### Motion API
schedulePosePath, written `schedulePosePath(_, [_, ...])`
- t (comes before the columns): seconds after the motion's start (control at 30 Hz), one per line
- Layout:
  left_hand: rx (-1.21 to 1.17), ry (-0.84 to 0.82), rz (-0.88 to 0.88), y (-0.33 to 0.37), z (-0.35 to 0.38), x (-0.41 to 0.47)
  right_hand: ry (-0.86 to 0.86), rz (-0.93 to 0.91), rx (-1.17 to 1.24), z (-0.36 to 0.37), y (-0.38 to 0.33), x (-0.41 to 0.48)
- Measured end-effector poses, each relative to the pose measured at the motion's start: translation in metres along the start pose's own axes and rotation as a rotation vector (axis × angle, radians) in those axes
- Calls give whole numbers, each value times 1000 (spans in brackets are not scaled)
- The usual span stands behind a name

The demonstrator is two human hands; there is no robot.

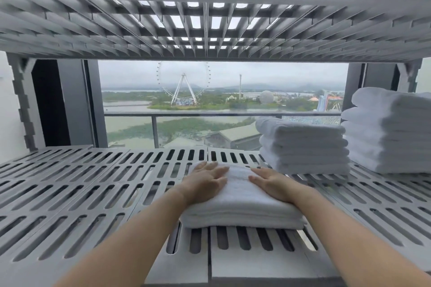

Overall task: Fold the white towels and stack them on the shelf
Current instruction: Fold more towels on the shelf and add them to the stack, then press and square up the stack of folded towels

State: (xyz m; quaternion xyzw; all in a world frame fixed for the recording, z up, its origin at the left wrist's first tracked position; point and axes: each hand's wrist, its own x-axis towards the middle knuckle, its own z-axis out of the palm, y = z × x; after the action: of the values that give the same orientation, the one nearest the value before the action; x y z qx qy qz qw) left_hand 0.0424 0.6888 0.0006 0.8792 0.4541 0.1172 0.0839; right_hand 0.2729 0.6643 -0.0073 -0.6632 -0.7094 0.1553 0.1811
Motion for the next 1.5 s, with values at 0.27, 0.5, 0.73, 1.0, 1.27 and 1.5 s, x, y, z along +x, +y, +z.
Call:
schedulePosePath(0.27, [23, 244, 316, 21, -23, -40, 446, -310, -118, 0, -26, -38])
schedulePosePath(0.5, [491, 79, 356, 21, -8, -64, 138, -263, -286, 15, -33, -88])
schedulePosePath(0.73, [595, 76, 239, 51, -23, -53, 134, -159, -388, 13, -53, -94])
schedulePosePath(1.0, [517, 211, 103, 49, -3, -53, 421, -130, -394, 25, -42, -80])
schedulePosePath(1.27, [543, 365, 19, 75, -8, -35, 557, -308, -312, -9, -12, -63])
schedulePosePath(1.5, [511, 519, -28, 118, -35, -21, 634, -507, -284, -53, 14, -46])
